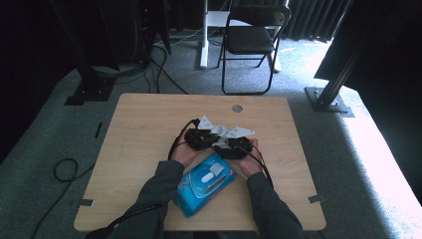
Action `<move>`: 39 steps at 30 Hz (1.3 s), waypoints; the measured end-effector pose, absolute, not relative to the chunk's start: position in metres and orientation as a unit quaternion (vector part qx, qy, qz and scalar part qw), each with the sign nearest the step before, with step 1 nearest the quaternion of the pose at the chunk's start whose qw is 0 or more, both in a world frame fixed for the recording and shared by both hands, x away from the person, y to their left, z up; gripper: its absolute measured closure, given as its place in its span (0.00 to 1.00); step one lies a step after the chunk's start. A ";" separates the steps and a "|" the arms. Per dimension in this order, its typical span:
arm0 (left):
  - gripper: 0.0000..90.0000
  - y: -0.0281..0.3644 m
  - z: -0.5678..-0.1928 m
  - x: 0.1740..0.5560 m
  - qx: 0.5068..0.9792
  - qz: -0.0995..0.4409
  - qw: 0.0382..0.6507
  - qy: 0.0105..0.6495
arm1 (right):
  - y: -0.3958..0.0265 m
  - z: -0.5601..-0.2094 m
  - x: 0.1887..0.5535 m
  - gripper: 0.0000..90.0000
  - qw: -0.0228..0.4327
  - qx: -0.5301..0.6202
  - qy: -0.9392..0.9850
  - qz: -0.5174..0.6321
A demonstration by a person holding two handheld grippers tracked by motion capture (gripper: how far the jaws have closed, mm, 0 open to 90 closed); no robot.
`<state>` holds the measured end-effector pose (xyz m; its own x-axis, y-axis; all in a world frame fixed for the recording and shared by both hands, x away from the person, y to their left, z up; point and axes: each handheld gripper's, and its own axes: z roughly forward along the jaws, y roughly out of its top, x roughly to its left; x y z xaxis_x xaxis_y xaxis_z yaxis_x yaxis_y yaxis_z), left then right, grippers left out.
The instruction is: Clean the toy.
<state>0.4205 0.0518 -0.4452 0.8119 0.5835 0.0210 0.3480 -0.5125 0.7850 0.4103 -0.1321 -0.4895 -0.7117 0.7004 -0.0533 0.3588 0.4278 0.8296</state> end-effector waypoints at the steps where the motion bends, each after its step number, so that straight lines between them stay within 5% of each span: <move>1: 0.94 0.054 -0.445 0.421 0.856 0.144 0.413 0.275 | -0.132 -0.489 0.410 0.38 0.200 0.323 0.821 0.427; 19: 0.94 0.092 -0.441 0.435 0.830 0.159 0.421 0.330 | -0.138 -0.493 0.408 0.38 0.195 0.320 0.820 0.433; 39: 0.94 0.078 -0.433 0.439 0.824 0.136 0.446 0.320 | -0.136 -0.485 0.402 0.38 0.187 0.304 0.812 0.461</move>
<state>0.4394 0.0779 -0.4330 0.7578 0.6496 -0.0613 0.4064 -0.3963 0.8233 0.4017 -0.1356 -0.4852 -0.7451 0.6666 -0.0222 0.3223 0.3891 0.8630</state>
